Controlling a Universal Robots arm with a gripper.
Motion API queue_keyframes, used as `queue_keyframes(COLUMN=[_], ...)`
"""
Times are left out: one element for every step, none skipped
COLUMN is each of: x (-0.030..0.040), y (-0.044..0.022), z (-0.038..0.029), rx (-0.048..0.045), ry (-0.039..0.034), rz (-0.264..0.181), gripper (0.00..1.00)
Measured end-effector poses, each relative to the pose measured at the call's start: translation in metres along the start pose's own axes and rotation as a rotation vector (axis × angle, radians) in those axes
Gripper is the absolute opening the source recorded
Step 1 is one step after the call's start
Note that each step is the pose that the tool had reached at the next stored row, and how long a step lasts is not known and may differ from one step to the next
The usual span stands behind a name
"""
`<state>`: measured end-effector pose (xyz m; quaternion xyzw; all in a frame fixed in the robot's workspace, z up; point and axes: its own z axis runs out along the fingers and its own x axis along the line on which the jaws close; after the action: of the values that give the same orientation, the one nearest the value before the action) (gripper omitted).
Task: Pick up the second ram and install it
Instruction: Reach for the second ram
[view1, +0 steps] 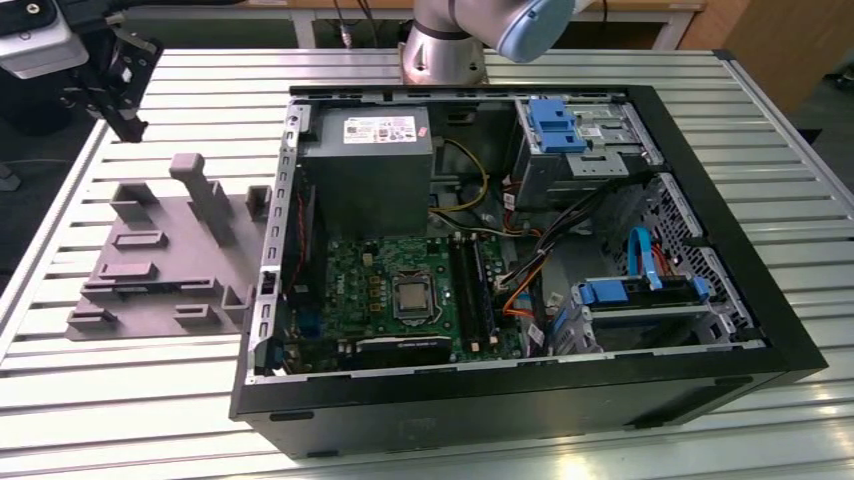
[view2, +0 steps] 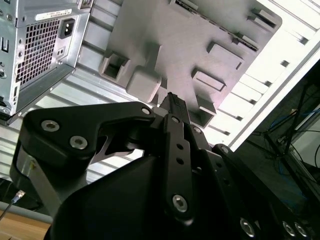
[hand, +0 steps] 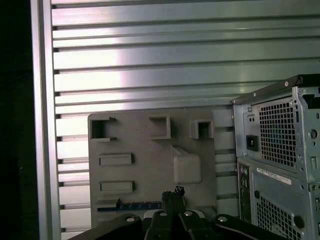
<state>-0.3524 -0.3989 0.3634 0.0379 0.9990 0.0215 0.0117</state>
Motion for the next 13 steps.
queue_keyframes(x=[0.0000, 0.0000, 0.0000, 0.0000, 0.0000, 0.0000, 0.0000, 0.0000, 0.0000, 0.0000, 0.0000, 0.0000, 0.0000], y=[0.0000, 0.0000, 0.0000, 0.0000, 0.0000, 0.0000, 0.0000, 0.0000, 0.0000, 0.0000, 0.0000, 0.0000, 0.0000], z=[-0.0005, -0.0004, -0.0004, -0.0004, -0.0004, -0.0005, -0.0005, -0.0005, -0.0005, -0.0005, -0.0006, -0.0006, -0.0006], rx=[-0.0002, -0.0003, -0.0003, -0.0003, -0.0004, -0.0003, -0.0003, -0.0003, -0.0003, -0.0003, -0.0003, -0.0003, -0.0003], ry=[-0.0003, -0.0004, -0.0004, -0.0004, -0.0005, -0.0004, -0.0004, -0.0004, -0.0004, -0.0004, -0.0004, -0.0003, -0.0003], rz=[0.000, 0.000, 0.000, 0.000, 0.000, 0.000, 0.000, 0.000, 0.000, 0.000, 0.000, 0.000, 0.000], gripper=[0.11, 0.11, 0.11, 0.11, 0.11, 0.11, 0.11, 0.11, 0.11, 0.11, 0.11, 0.11, 0.11])
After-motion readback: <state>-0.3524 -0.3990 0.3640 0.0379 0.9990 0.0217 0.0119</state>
